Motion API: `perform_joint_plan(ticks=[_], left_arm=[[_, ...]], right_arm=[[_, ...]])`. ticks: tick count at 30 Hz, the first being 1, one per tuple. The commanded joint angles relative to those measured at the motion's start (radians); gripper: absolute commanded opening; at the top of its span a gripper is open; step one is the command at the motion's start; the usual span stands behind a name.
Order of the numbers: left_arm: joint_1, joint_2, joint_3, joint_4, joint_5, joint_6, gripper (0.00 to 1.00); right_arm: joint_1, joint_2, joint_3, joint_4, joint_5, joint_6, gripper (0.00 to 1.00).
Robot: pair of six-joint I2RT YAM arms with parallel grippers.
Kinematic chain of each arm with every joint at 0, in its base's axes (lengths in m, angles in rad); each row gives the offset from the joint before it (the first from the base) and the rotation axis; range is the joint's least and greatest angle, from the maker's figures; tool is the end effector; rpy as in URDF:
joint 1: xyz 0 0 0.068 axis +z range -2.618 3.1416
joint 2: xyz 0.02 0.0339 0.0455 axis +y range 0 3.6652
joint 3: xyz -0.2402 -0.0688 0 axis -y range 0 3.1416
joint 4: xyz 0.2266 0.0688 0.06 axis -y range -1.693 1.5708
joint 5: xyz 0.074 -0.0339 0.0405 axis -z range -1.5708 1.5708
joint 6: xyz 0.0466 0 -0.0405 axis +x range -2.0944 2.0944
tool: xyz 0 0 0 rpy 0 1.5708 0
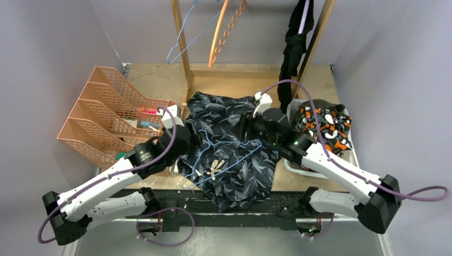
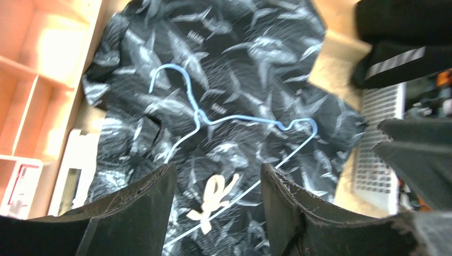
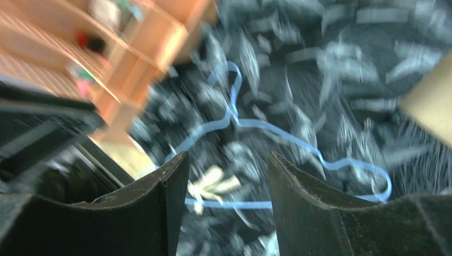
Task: Remove the shorts from the hanger
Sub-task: Place the hanger on the clothes rod.
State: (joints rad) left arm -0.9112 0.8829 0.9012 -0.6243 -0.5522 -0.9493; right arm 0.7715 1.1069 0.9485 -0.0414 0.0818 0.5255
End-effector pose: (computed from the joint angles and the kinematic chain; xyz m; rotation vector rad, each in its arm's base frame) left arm 0.1335 -0.1323 0.2985 -0.3511 2.0914 -0.5255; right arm 0.1918 0.1812 0.3279 -0.1657 1.8454 0.8543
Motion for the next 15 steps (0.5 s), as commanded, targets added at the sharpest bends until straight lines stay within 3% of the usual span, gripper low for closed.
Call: perform_joint_plan(ticks=[1, 10, 15], left_arm=[[-0.004, 0.036, -0.042, -0.057, -0.005, -0.075, 0.59], [-0.004, 0.092, -0.055, -0.006, 0.047, -0.084, 0.58], [-0.005, 0.093, -0.037, -0.047, 0.039, -0.083, 0.58]], right_arm=[[0.015, 0.014, -0.118, -0.060, -0.033, -0.094, 0.58], [0.015, 0.192, -0.150, 0.096, -0.064, -0.307, 0.59], [0.015, 0.372, 0.007, -0.065, -0.128, -0.373, 0.59]])
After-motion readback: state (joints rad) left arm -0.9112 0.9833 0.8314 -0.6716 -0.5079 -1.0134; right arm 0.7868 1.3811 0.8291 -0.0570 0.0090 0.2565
